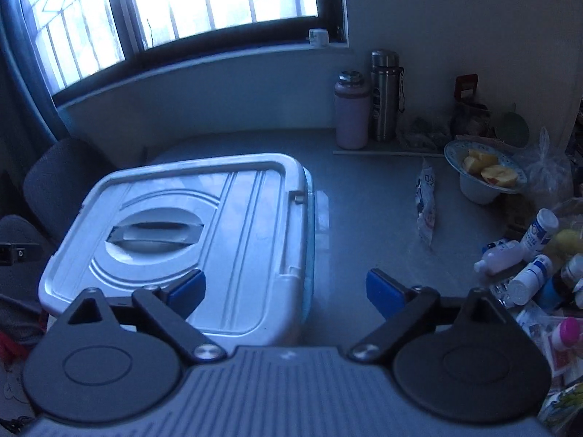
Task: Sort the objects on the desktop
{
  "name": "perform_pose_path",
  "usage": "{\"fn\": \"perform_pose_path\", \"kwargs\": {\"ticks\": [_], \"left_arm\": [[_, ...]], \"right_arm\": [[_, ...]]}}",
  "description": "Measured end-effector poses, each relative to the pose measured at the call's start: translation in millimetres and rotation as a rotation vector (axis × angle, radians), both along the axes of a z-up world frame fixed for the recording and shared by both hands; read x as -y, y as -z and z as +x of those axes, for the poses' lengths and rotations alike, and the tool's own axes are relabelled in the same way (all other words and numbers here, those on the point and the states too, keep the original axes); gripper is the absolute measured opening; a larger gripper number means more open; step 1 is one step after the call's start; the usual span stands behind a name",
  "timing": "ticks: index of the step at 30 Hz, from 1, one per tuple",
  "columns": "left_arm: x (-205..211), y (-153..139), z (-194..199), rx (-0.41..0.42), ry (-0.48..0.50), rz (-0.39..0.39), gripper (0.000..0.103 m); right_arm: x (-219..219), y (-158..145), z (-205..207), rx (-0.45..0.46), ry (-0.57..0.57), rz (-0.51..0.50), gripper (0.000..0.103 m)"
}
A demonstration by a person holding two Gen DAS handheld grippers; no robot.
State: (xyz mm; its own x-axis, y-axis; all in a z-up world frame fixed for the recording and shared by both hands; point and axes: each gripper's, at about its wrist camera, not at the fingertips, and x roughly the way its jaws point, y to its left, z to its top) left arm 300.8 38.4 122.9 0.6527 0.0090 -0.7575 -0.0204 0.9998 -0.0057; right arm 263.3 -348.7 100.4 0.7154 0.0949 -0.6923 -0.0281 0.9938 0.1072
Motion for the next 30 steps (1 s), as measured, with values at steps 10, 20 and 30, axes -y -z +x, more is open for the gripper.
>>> {"fn": "perform_pose_path", "kwargs": {"ticks": [10, 20, 30], "left_arm": [[-9, 7, 15, -0.133, -0.010, -0.058, 0.087], [-32, 27, 32, -0.190, -0.055, -0.106, 0.087], [-35, 39, 53, -0.222, -0.022, -0.112, 0.087]], "right_arm": [[-21, -5, 13, -0.119, -0.046, -0.031, 0.096], [-25, 2, 32, -0.166, -0.035, -0.031, 0.093], [-22, 10, 47, -0.209, -0.025, 0.001, 0.086]]}}
